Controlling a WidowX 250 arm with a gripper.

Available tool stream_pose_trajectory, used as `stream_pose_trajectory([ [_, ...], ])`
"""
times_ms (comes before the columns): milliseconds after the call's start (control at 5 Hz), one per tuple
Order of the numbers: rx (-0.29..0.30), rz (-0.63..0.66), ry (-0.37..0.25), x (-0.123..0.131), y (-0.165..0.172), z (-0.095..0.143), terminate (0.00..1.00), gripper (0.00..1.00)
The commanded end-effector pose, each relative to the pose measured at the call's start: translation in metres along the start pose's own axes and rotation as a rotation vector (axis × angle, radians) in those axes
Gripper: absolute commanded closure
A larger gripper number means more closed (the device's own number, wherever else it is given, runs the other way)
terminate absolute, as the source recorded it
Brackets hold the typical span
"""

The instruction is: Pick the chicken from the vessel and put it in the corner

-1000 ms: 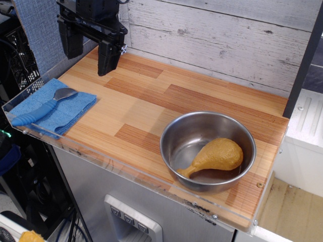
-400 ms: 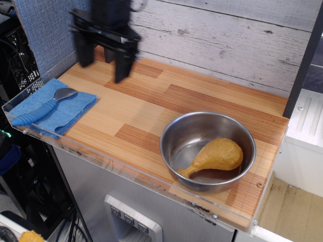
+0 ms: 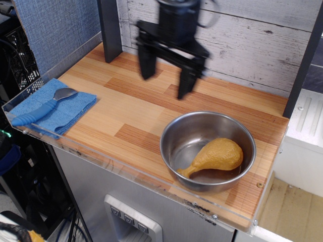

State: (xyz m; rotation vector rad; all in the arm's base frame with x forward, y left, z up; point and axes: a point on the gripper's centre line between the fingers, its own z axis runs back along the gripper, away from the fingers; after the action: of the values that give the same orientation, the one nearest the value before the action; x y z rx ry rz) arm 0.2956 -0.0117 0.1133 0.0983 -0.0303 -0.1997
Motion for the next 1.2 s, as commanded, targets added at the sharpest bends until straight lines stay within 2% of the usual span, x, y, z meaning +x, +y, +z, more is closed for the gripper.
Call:
stream_pose_trajectory([
  [0, 0.034, -0.087, -0.138, 0.011, -0.05, 0.002, 0.0, 0.0],
  [200, 0.027, -0.105, -0.137, 0.012, -0.061, -0.011, 0.0, 0.0],
  [600, -0.06, -0.133, -0.056, 0.012, -0.085, -0.047, 0.0, 0.0],
  [1000, -0.089, -0.157, 0.003, 0.01, -0.1, -0.071, 0.0, 0.0],
])
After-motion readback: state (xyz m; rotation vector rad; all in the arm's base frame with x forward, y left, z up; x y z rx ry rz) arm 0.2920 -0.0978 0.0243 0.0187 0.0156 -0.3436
